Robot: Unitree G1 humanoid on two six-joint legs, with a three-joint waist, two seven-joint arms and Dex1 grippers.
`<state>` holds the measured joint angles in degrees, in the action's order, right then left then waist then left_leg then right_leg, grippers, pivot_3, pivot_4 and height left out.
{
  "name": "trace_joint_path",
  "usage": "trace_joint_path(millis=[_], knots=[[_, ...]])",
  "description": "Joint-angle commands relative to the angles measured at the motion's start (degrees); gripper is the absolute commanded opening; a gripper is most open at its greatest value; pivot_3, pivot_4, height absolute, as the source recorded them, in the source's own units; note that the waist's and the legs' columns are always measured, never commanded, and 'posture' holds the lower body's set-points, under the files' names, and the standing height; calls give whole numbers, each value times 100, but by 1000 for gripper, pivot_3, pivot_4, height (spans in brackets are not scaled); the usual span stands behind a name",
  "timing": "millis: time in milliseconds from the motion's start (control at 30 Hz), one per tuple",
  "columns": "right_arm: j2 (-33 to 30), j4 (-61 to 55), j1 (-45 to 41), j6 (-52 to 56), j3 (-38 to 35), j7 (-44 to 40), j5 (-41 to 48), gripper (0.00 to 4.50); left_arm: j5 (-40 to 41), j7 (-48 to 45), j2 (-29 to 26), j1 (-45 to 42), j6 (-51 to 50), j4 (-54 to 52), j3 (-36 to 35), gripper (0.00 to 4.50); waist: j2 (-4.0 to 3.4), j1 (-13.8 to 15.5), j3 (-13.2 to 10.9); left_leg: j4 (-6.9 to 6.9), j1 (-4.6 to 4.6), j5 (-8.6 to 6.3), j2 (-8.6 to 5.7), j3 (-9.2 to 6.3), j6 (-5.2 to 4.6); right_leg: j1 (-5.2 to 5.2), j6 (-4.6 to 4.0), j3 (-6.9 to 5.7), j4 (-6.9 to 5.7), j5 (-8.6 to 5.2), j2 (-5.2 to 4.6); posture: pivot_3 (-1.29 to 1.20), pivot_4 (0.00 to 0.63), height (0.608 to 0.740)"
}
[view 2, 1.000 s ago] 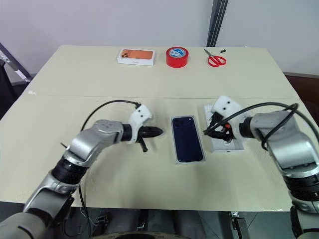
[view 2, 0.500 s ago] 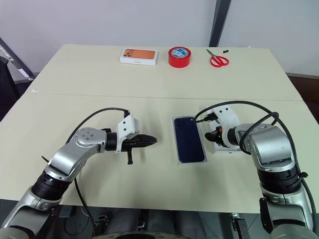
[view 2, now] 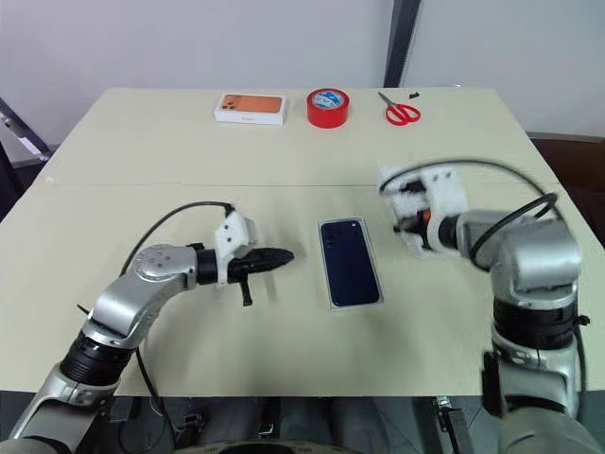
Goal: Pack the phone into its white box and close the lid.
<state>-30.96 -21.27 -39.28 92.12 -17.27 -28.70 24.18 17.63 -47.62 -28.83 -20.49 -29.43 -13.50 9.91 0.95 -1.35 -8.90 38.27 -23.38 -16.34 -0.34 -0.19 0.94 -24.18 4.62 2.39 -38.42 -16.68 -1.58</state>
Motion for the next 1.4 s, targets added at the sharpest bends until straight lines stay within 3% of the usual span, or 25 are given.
trace_joint_path(millis=[33,233,333,400,500,600,667,733,767,900,1100,1200,1367,1400], knots=[[796,-29,-278,38,-757,98,1787,64,48,379,5,-59,156,309,-654,194,3,24,2,-1,0,0,5,-3,0,0,0,-3,0,0,4,0,150,733],[2391,558,29,38,-771,2795,5143,64,34,611,8,-229,298,791,-1056,194,3,51,2,0,-8,0,4,-1,1,-7,0,-5,-8,0,-5,0,150,733],[1656,744,832,-1639,715,5218,8300,64,-13,497,-103,-189,377,719,-1011,194,5,75,2,2,-15,1,-1,-3,1,-6,0,-10,-11,0,-20,0,150,733],[1537,650,1175,-2292,1177,5900,8861,64,-33,410,-177,-119,402,633,-940,194,6,22,1,6,-20,-3,-13,4,-6,-6,1,-11,6,0,-35,0,150,733],[1588,606,1574,-2779,1295,6580,8882,64,-93,252,-263,25,403,429,-685,194,6,-70,1,9,-19,0,-13,11,-13,-3,3,-5,12,0,-29,0,150,733],[1714,616,1643,-3066,1179,7117,8882,1406,-109,126,-257,103,334,266,-455,194,6,-123,1,9,-10,1,-6,8,-15,4,3,-6,5,0,-21,0,150,733],[1474,665,1376,-3022,1131,7166,8882,2434,-172,90,-144,115,314,124,-136,194,5,-129,1,8,-8,1,-4,9,-15,3,3,-4,0,0,-15,0,150,733],[773,792,989,-2759,1184,6939,8882,3434,-251,94,-5,48,282,72,159,194,2,-115,-1,9,-8,1,-3,9,-15,3,3,-4,1,0,-16,0,150,733],[230,848,732,-2545,1300,6794,8882,3434,-316,95,88,-18,277,74,336,194,2,-102,-1,9,-9,1,-5,11,-15,3,3,-3,3,0,-18,0,150,733],[-1083,892,134,-2031,1556,5823,8009,3434,-436,134,499,-242,229,143,802,194,2,-34,-1,7,-13,-1,-3,6,-19,8,2,-8,21,0,-15,0,150,733],[-2310,315,-17,-2293,2375,3576,4994,3434,-566,167,880,-444,233,305,1151,194,-2,39,2,3,-10,-3,5,9,-21,6,2,-5,19,0,-3,0,150,733],[-2739,44,105,-2810,2865,2561,3710,2566,-374,238,1014,-481,70,250,941,194,-2,52,1,5,-11,-3,5,9,-21,6,2,-5,21,0,-4,0,150,733],[-3169,-324,339,-3655,3520,1326,1967,41,120,768,1207,-573,-590,96,54,194,-1,53,1,5,-12,-3,5,8,-21,5,2,-6,23,0,-5,0,150,733],[-3237,-367,388,-3827,3669,1151,1603,41,124,972,1231,-629,-726,143,-123,194,-1,57,1,5,-12,-3,5,8,-21,5,2,-5,21,0,-5,0,150,733]])
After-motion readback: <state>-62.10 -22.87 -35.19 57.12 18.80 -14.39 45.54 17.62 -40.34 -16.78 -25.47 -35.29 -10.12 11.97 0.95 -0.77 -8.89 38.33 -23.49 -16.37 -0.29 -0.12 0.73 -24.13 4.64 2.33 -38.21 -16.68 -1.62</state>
